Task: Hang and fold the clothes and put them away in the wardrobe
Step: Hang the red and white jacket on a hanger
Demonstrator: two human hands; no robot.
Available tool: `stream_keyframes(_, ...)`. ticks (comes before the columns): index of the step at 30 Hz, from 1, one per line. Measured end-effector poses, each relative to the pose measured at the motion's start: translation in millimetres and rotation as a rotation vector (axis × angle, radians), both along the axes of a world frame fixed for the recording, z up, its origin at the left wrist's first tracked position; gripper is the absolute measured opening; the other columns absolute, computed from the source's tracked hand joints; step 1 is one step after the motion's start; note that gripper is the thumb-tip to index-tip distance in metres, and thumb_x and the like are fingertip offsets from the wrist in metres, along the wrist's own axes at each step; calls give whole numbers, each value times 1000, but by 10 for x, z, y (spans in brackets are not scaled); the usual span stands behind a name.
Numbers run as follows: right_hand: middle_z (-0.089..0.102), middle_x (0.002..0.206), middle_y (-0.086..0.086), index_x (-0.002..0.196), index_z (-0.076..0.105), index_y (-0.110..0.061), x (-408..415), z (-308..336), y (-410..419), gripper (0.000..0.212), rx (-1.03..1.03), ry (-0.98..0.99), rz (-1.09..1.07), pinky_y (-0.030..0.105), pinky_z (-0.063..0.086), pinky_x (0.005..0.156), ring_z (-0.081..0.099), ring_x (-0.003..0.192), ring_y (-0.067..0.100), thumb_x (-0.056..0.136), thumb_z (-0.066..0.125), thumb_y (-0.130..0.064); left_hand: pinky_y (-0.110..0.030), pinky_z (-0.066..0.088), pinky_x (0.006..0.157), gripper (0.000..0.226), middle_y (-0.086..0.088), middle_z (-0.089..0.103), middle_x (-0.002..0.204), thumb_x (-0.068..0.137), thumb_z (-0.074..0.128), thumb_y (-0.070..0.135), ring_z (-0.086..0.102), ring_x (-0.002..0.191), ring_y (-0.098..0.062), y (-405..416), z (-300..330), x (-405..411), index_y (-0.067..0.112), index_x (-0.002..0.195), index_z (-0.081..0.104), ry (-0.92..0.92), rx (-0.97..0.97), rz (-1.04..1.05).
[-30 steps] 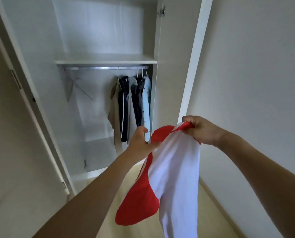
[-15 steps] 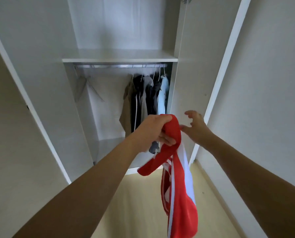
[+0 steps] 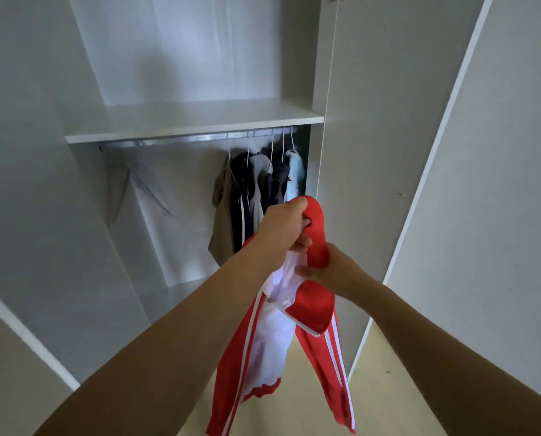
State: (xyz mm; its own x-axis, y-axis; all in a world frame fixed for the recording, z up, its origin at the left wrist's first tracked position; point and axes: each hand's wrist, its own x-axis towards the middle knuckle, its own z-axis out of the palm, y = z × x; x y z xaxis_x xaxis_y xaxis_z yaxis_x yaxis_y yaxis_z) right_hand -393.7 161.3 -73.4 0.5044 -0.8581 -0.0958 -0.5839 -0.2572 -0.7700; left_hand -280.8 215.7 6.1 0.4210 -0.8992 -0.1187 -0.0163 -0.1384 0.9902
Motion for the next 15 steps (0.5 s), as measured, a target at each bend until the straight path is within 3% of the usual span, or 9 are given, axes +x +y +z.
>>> stream_keyframes(3,69,100,13,106,63,-9,341,-104,-281,27,-94,132,-158,31,49,75,64,89,29,87,58,-28,-31,56,66,29,-13,62,61,98,44,35,56,43,-17,-174,-3,304,17,79,55,-55,6,48)
stream_keyframes(4,69,101,16,105,65,-7,458,-114,-377,26,-116,139,-193,31,46,77,63,93,33,91,52,-24,-29,55,63,30,-15,61,59,98,43,35,56,43,-18,-241,-13,442,17,77,55,-70,-3,79)
stream_keyframes(8,66,95,15,105,66,-10,824,-69,-718,29,-76,-63,-292,29,42,74,61,91,33,94,39,-7,-21,48,48,28,-13,63,62,99,41,35,55,39,-14,-398,-111,940,14,95,58,-102,28,203)
stream_keyframes(10,62,84,8,96,63,-12,1074,-16,-886,29,41,-208,-303,34,47,77,58,85,29,93,35,-4,-21,49,45,28,-14,63,68,99,43,33,56,37,-14,-479,-154,1178,10,101,59,-61,40,261)
stream_keyframes(12,59,76,5,86,62,-11,1354,59,-1020,29,268,-349,-283,37,49,80,57,80,26,94,35,-6,-25,50,48,26,-11,65,69,98,45,29,56,41,-17,-543,-197,1404,10,91,61,-68,68,321)
stream_keyframes(15,58,74,13,78,62,-7,1764,238,-1216,28,558,-482,-231,31,46,68,52,64,22,94,39,-10,-24,50,49,33,-2,72,71,97,44,26,54,46,-18,-658,-220,1788,9,79,66,-212,173,347)
